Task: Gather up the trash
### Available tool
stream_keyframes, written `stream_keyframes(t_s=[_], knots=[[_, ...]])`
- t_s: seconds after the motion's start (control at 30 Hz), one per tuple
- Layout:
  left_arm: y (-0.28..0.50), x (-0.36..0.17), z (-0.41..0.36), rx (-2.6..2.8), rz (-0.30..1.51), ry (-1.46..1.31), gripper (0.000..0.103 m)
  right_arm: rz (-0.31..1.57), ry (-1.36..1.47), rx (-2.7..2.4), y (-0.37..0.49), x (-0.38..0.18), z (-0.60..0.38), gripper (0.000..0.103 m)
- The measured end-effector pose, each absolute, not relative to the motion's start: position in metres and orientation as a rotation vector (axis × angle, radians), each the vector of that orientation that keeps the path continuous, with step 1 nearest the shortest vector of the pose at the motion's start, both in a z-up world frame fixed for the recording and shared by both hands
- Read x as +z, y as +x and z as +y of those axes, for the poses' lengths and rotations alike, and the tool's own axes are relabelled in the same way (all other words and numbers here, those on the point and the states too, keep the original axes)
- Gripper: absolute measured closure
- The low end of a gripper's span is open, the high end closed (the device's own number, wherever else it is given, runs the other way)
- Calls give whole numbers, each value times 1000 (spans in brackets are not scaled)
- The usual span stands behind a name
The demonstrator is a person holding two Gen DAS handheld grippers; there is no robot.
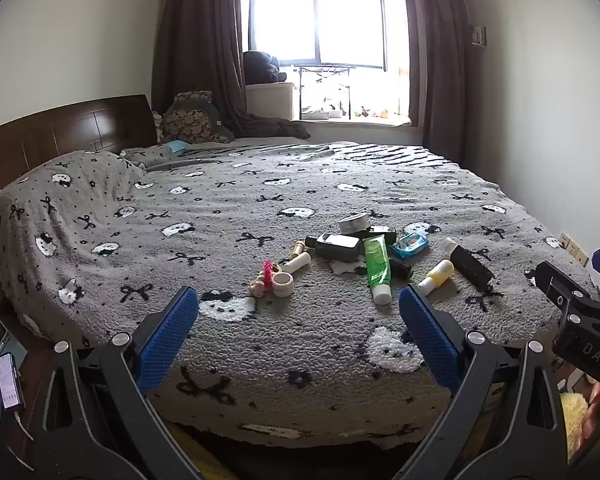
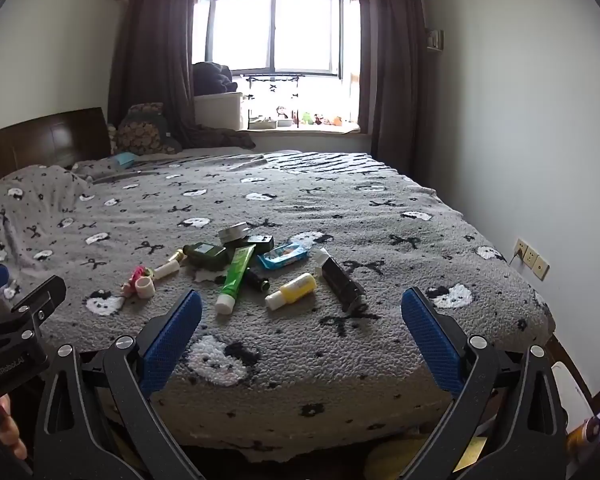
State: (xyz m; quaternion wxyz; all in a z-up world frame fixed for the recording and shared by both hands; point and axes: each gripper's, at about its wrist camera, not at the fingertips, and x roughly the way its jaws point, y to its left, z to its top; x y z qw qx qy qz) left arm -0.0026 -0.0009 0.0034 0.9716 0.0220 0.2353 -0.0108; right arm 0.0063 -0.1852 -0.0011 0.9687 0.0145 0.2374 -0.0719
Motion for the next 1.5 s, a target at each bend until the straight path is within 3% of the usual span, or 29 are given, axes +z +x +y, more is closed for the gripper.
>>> stream_keyframes(t_s=[1.5], knots=[[-2, 6, -1, -19, 466, 44, 8, 469, 19, -138, 8, 1, -182, 3]])
